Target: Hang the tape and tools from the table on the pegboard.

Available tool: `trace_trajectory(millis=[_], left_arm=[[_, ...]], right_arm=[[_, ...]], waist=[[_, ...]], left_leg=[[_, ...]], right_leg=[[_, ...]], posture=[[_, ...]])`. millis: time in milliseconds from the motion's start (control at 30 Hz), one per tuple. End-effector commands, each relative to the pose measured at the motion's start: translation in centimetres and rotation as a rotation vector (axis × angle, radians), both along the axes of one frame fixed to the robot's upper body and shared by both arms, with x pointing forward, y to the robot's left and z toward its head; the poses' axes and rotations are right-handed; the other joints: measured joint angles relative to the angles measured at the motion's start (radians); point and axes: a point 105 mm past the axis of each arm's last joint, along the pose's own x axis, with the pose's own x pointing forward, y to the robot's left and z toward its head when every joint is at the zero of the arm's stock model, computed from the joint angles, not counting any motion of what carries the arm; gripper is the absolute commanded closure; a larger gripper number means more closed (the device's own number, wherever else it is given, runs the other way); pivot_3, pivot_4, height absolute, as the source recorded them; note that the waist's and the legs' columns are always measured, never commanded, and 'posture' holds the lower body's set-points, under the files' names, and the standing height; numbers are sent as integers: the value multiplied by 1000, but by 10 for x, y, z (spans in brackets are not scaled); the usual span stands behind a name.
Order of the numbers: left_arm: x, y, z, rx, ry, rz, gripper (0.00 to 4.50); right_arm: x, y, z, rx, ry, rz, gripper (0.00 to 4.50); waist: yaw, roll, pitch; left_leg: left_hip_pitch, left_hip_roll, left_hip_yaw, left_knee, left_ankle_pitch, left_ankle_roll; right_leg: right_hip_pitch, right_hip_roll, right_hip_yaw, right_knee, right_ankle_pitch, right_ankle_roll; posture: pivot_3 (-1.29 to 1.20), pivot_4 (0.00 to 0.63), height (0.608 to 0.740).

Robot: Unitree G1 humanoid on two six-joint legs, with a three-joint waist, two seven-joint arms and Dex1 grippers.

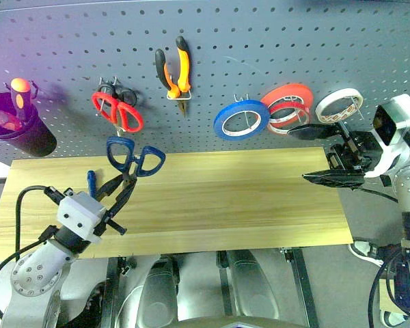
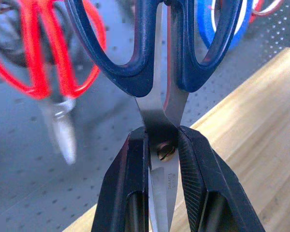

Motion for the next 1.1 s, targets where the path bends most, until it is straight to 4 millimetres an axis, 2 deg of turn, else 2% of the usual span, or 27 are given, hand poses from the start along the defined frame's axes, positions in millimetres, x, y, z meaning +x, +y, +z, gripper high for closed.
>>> trace_trajectory(millis=[33, 200, 433, 600, 833, 1100], left_arm=[[-7, 7, 15, -21, -65, 15, 3827], [0, 15, 12, -87, -28, 21, 3827], [18, 25, 24, -132, -41, 42, 3827], [29, 12, 35, -142, -48, 15, 3827], [39, -8, 40, -159, -11, -25, 3827], [43, -8, 38, -157, 19, -4, 3827]], right_arm=[[-5, -7, 8, -2, -55, -15, 0], [-6, -5, 5, -15, -63, -6, 0], [-4, -6, 3, -22, -72, -22, 0], [-5, -5, 1, -25, -80, -24, 0], [-5, -4, 3, -20, -88, -33, 0], [-2, -2, 4, -20, -103, -50, 0]], waist=[[2, 0, -1], [7, 0, -5], [21, -1, -7], [21, -2, -9], [20, -3, -12], [20, -3, -13]], left_leg=[[0, 0, 0, 0, 0, 0], [0, 0, 0, 0, 0, 0], [2, 0, 0, 1, 0, 0], [12, 0, 0, 0, 0, 0], [13, 0, 1, 0, 0, 0], [14, 0, 1, 0, 0, 0]], right_leg=[[0, 0, 0, 0, 0, 0], [0, 1, 1, 1, 0, 0], [2, 2, 2, 1, 4, -1], [12, 2, 2, -1, 4, -1], [12, 2, 3, 0, 4, 0], [12, 2, 3, 1, 4, -1]], posture=[[-31, 242, 733], [-36, 239, 733], [-50, 235, 733], [-62, 235, 733], [-76, 243, 733], [-78, 248, 733]])
